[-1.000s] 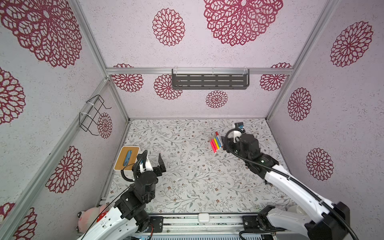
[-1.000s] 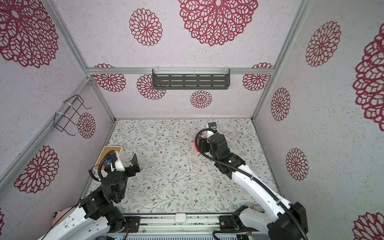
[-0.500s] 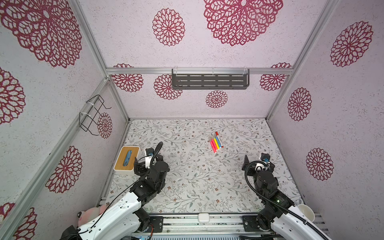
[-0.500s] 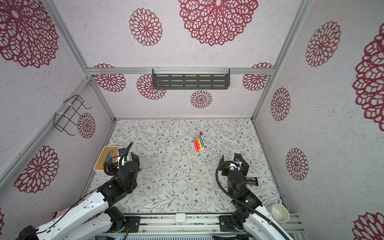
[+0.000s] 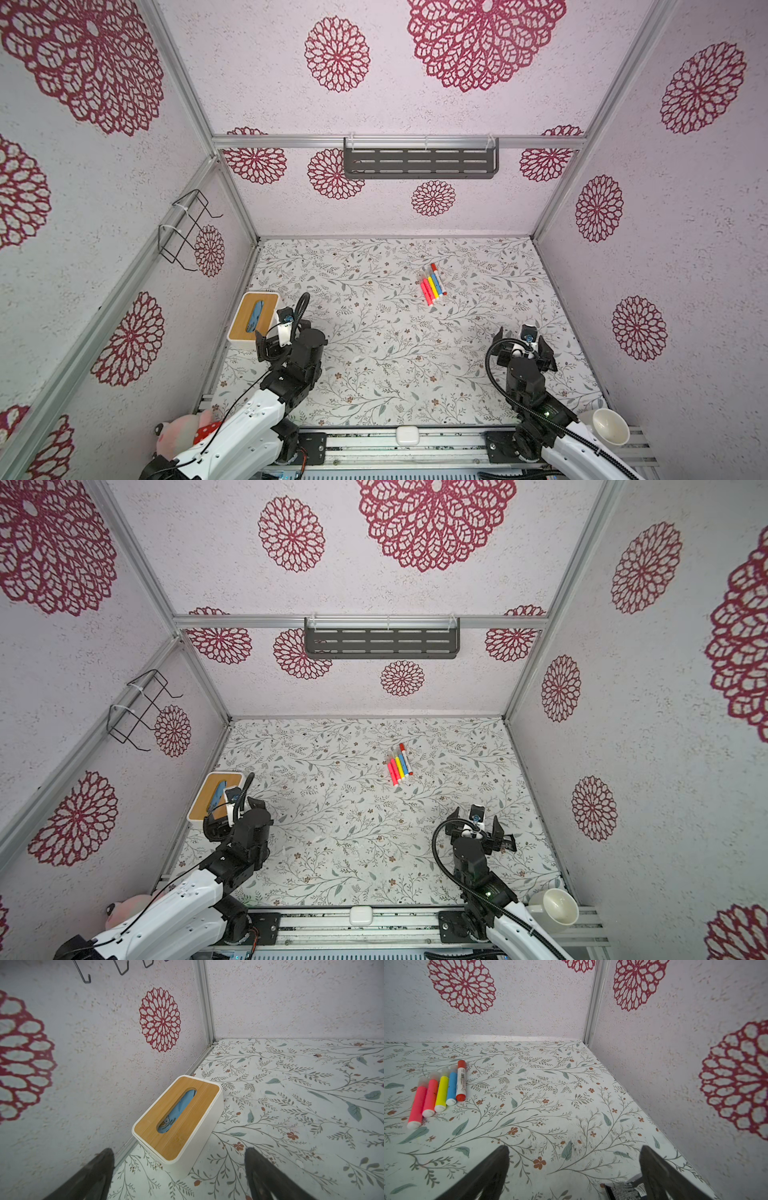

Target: Insert the pens into the pen caps

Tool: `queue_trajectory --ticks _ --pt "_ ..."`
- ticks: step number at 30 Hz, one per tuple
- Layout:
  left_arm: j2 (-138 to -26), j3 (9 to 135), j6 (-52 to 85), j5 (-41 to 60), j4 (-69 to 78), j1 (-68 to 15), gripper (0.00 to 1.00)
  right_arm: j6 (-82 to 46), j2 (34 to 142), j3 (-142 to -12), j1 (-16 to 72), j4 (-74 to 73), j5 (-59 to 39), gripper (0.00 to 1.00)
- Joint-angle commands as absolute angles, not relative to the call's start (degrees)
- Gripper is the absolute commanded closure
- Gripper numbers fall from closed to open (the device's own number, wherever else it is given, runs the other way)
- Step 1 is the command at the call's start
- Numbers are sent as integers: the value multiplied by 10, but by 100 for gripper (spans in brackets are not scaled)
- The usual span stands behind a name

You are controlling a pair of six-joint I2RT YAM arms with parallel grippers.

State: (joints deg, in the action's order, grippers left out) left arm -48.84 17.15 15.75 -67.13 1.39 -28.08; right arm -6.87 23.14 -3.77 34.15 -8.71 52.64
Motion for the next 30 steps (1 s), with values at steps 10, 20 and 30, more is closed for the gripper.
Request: queue_trajectory --ticks 10,20,30 --pt "-464 166 207 -677 -8 -255 3 -41 289 -14 314 -217 553 1" --pt "-402 104 136 -695 123 -240 2 -26 340 0 258 -320 531 1" --pt "-359 72 118 -634 179 -194 3 -29 312 76 201 -484 507 1"
